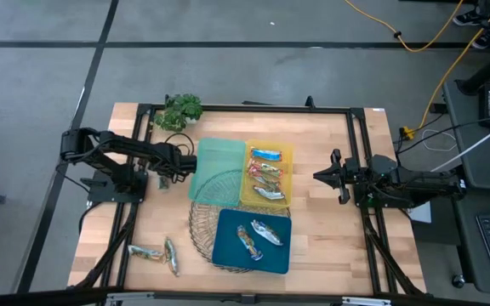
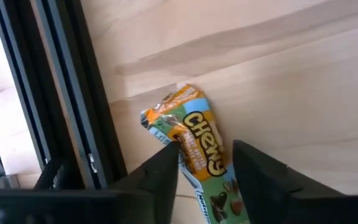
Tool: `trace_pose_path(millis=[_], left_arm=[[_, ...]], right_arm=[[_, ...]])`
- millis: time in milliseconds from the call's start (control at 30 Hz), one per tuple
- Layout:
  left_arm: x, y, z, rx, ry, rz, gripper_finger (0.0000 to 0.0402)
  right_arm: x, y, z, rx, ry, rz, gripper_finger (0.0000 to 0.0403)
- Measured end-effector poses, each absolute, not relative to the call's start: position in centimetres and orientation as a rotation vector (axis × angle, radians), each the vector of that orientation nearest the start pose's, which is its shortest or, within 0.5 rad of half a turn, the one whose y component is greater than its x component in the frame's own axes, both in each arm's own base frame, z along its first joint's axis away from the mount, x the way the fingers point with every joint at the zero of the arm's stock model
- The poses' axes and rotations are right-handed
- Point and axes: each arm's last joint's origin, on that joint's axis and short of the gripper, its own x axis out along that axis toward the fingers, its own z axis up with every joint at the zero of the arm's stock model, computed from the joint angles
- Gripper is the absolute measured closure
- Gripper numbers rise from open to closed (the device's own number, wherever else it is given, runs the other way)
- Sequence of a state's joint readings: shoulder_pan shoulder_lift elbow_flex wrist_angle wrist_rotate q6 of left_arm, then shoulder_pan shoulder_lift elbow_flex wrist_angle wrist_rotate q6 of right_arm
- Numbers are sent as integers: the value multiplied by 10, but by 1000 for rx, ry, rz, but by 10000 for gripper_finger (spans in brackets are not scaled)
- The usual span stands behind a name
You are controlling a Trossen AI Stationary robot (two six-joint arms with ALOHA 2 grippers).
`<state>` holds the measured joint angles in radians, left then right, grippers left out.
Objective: Pick and place Granola Bars by type
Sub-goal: Put the yellow granola bar into the green bin
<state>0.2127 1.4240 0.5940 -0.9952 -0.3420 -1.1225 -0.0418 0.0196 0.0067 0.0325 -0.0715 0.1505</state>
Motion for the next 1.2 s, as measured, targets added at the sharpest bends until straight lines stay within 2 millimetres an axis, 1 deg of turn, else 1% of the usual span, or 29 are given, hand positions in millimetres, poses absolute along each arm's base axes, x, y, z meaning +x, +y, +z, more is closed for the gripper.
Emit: trace_pose_path(millis=[200,333,500,600,900,1033,1200], left_arm=[[160,44,131,-640,1387,1347,312],[160,44,131,-639,1387,1346,337],[159,44,133,-647,1375,1339,352],[161,44,138,-662,1346,1320,354],[169,47,164,-650,1253,1230,355],[169,47,183,-638,1209,1209,355],[168,47,213,-610,1142,1151,355]], right_arm=[[98,-2,167,150,-17,31,370],[98,-2,167,149,-17,31,370],[98,-2,167,149,-18,31,370],[98,-2,167,151,-17,31,370],[98,-2,167,150,-17,31,370],[98,-2,167,149,-17,31,370],[98,-2,167,150,-17,31,370]])
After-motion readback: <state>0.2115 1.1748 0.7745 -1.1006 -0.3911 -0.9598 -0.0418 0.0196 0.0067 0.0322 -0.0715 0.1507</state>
